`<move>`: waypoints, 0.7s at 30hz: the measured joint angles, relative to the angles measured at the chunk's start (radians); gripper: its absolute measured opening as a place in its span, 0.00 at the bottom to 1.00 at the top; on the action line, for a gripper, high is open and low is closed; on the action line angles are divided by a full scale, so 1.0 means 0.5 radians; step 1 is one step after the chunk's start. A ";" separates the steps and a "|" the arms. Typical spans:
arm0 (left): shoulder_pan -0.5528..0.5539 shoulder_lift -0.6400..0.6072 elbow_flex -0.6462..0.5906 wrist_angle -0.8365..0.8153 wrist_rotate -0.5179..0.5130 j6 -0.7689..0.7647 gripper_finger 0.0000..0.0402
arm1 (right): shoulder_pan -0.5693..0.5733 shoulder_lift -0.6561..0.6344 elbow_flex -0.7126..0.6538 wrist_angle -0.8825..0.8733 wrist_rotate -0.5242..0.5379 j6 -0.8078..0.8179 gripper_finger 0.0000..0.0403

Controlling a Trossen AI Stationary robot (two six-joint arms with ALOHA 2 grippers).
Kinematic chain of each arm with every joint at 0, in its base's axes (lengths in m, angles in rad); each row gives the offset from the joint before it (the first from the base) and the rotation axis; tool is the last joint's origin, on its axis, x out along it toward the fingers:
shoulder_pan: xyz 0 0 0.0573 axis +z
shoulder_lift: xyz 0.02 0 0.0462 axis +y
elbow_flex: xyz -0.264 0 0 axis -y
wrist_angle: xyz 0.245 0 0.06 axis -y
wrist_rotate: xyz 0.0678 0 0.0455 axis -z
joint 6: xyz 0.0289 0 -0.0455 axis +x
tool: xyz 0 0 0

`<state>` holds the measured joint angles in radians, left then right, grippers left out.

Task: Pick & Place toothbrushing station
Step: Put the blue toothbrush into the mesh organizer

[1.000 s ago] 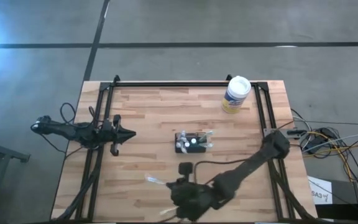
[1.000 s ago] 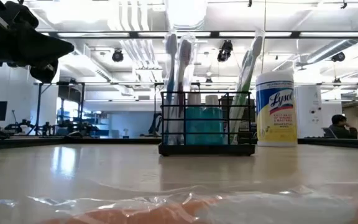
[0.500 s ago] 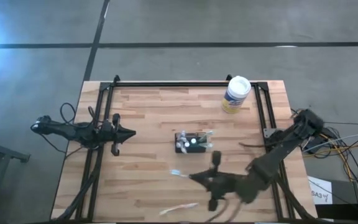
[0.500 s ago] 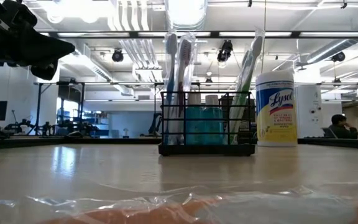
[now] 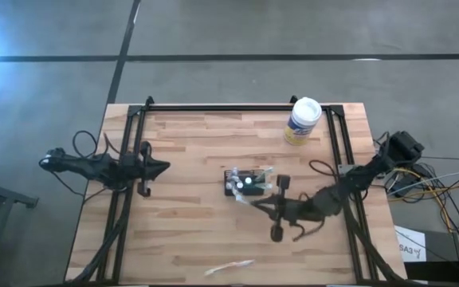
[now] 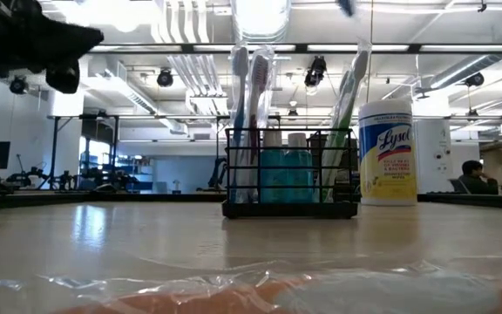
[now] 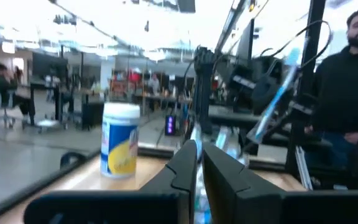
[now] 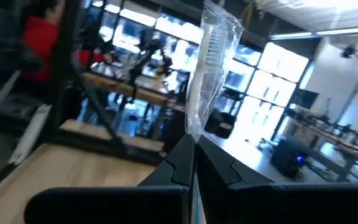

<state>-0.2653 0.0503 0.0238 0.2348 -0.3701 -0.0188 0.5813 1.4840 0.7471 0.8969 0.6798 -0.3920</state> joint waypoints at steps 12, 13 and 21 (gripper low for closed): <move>0.000 0.453 0.102 0.368 0.080 0.040 0.14 | -0.334 0.171 0.029 0.467 -0.659 0.013 0.02; 0.000 0.509 0.131 0.366 0.104 0.035 0.16 | -0.366 0.185 0.029 0.507 -0.739 0.046 0.02; -0.001 1.017 0.454 0.370 0.208 -0.035 0.43 | -0.508 0.206 0.110 0.492 -0.785 0.111 0.02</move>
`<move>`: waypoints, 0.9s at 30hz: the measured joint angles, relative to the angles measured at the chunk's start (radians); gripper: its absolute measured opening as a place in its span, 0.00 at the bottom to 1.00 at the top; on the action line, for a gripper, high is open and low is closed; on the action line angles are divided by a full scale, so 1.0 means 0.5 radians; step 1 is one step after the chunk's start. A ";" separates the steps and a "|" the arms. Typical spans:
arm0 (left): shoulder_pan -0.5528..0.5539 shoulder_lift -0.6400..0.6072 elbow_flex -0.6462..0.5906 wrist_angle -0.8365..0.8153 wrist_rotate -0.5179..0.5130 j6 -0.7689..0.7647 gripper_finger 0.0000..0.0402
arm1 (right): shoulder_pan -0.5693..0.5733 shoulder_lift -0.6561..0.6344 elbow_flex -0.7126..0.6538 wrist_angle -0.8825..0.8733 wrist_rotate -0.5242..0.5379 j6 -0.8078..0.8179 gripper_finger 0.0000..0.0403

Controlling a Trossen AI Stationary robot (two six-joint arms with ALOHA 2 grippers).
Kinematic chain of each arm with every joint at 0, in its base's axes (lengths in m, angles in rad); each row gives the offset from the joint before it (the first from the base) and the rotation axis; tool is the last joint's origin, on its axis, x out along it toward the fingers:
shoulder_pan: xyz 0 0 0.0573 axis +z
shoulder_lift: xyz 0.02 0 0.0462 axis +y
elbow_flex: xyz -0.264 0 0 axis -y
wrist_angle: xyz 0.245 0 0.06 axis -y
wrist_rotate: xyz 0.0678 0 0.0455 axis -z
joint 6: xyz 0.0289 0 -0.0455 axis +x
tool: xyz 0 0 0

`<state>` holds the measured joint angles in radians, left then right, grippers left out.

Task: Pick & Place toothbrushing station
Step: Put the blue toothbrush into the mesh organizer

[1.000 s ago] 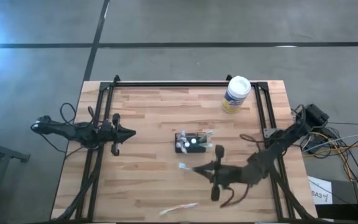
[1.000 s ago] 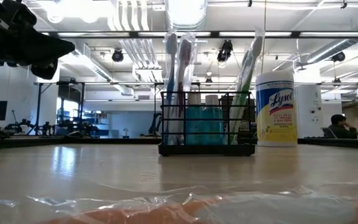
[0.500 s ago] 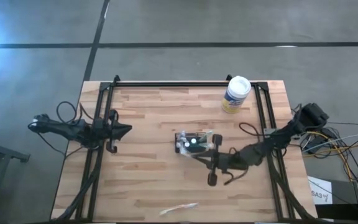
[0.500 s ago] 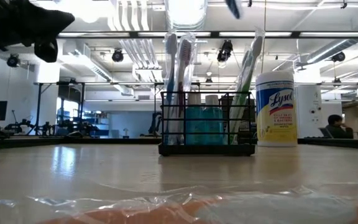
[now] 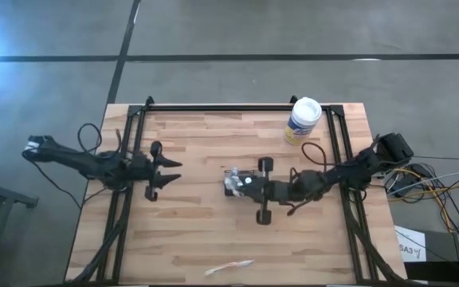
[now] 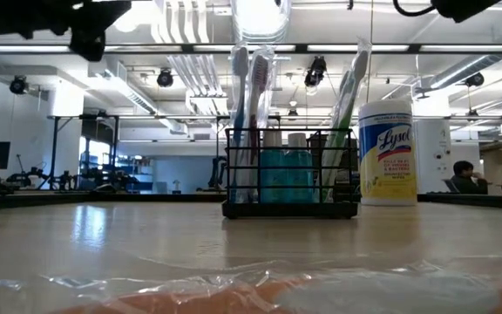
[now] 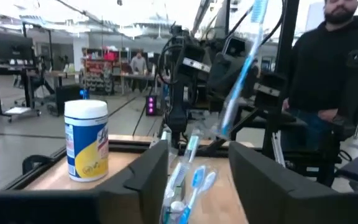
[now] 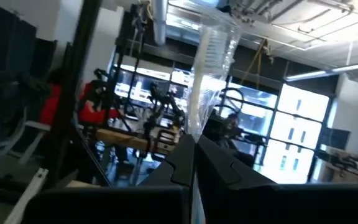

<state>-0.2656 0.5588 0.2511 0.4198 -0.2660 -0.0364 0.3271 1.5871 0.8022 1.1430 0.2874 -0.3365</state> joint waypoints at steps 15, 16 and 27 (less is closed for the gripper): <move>0.000 0.846 0.626 0.004 0.050 0.003 0.53 | -0.002 0.143 0.481 -0.484 -0.012 -0.130 0.02; 0.001 0.877 0.658 0.009 0.090 0.012 0.53 | -0.002 0.172 0.522 -0.471 -0.008 -0.144 0.02; -0.009 0.974 0.771 0.191 0.266 0.132 0.53 | -0.034 0.399 0.733 -0.317 0.005 -0.359 0.02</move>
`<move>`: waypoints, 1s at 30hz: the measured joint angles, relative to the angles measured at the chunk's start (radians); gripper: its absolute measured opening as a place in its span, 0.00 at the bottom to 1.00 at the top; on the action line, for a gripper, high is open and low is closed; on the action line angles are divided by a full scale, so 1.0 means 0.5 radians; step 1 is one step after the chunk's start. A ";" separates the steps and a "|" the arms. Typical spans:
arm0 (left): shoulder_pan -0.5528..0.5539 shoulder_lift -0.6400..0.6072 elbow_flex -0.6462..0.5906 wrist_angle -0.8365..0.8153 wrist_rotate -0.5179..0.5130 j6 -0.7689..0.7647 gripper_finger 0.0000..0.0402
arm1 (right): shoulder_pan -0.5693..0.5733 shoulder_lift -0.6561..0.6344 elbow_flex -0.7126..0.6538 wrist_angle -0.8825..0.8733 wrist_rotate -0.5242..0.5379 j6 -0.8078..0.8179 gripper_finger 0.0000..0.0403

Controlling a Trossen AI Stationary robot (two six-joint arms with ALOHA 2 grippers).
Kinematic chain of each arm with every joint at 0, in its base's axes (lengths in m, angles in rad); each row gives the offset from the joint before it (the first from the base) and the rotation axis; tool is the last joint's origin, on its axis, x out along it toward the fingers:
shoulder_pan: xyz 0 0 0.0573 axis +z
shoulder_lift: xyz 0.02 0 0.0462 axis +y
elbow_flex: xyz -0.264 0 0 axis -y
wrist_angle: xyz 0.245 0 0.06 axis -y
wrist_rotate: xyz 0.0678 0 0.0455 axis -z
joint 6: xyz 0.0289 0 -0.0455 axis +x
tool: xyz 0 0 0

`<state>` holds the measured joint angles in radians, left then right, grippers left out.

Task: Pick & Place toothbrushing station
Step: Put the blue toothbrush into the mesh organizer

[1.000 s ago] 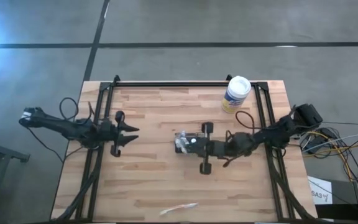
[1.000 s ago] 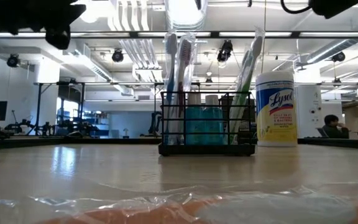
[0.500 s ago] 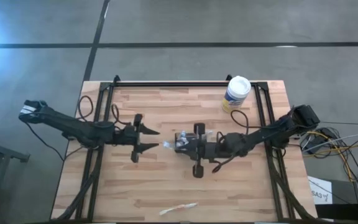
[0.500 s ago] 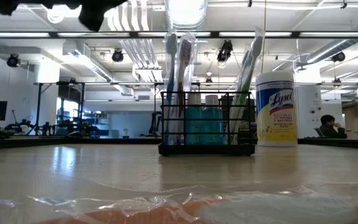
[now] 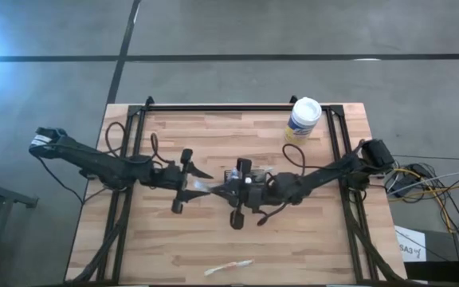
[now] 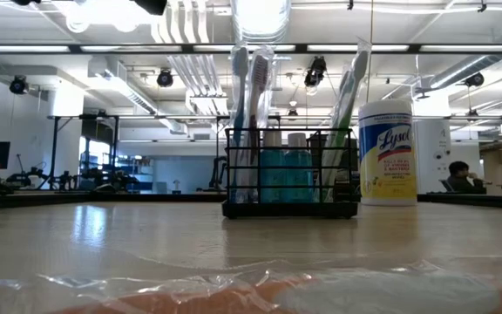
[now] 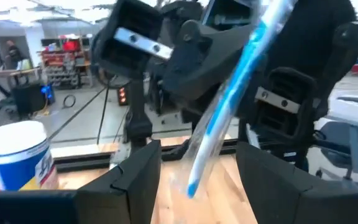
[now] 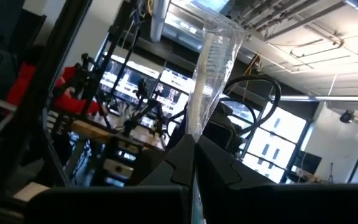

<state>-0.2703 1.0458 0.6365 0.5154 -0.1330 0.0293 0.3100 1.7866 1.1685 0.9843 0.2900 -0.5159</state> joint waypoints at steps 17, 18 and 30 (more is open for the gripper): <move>0.000 0.161 -0.005 0.188 0.022 0.179 0.41 | -0.041 0.090 0.035 0.114 -0.004 0.037 0.02; 0.000 0.166 -0.005 0.189 0.021 0.195 0.37 | -0.041 0.088 0.034 0.114 -0.004 0.037 0.02; 0.000 0.153 -0.005 0.224 0.070 0.272 0.07 | -0.037 0.076 0.032 0.070 -0.004 0.237 0.02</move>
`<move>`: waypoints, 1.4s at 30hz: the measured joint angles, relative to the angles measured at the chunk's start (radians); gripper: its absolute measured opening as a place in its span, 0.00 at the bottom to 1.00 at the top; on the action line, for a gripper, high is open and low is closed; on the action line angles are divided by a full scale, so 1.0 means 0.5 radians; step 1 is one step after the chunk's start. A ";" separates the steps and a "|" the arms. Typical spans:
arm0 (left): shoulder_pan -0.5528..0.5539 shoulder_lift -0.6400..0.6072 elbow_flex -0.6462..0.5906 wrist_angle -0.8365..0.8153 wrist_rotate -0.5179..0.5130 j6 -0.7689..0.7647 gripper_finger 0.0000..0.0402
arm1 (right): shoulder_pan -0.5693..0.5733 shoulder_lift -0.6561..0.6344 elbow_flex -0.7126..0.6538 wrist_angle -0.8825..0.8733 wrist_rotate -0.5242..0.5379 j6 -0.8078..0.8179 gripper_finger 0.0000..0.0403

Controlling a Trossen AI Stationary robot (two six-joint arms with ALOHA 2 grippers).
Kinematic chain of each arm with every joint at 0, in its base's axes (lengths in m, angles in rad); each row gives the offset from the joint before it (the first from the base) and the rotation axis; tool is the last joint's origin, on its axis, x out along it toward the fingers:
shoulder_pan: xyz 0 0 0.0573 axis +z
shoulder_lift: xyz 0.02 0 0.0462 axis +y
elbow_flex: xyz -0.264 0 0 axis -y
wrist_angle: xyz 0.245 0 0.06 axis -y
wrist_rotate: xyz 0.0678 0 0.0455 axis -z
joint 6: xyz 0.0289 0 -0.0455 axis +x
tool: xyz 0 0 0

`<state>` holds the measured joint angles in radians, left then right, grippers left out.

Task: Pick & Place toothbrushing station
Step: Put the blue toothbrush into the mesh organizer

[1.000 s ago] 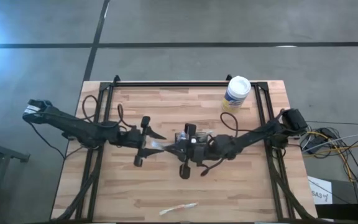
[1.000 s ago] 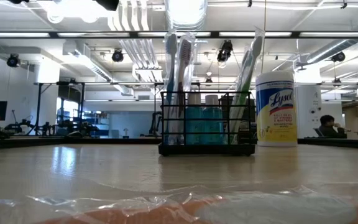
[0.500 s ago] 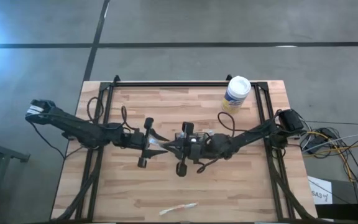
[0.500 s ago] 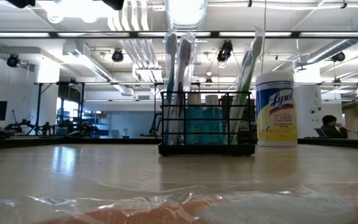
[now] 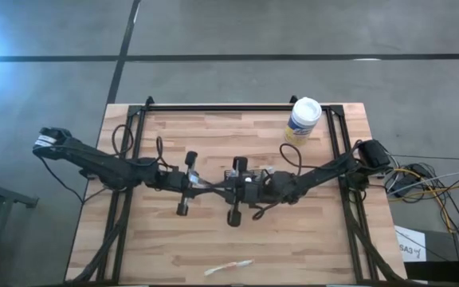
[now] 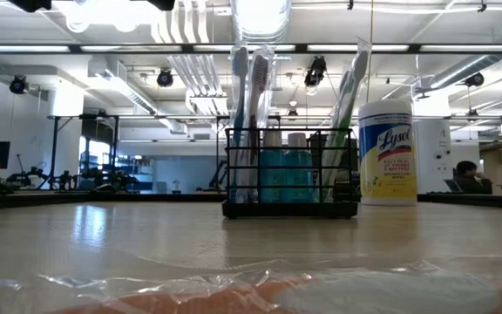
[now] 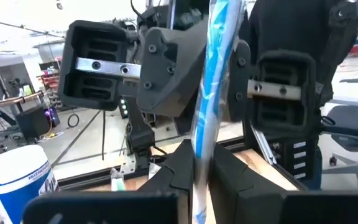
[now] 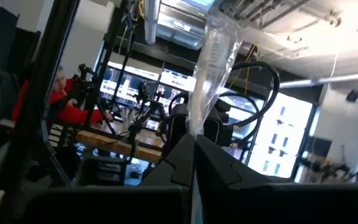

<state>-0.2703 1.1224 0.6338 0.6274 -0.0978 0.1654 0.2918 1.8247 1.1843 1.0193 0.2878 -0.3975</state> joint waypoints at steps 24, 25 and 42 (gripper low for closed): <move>0.001 -0.062 0.001 -0.367 -0.225 0.076 0.07 | 0.084 -0.143 0.716 -1.946 0.382 1.006 0.49; 0.001 -0.062 0.001 -0.368 -0.225 0.076 0.07 | 0.078 -0.143 0.721 -1.979 0.382 1.028 0.49; 0.015 -0.062 0.001 -0.425 -0.237 0.071 0.07 | -0.040 -0.135 0.719 -1.989 0.285 0.990 0.32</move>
<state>-0.2626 1.0916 0.6342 0.4148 -0.2161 0.2008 0.2718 1.7573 1.5440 0.0250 0.4301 0.0973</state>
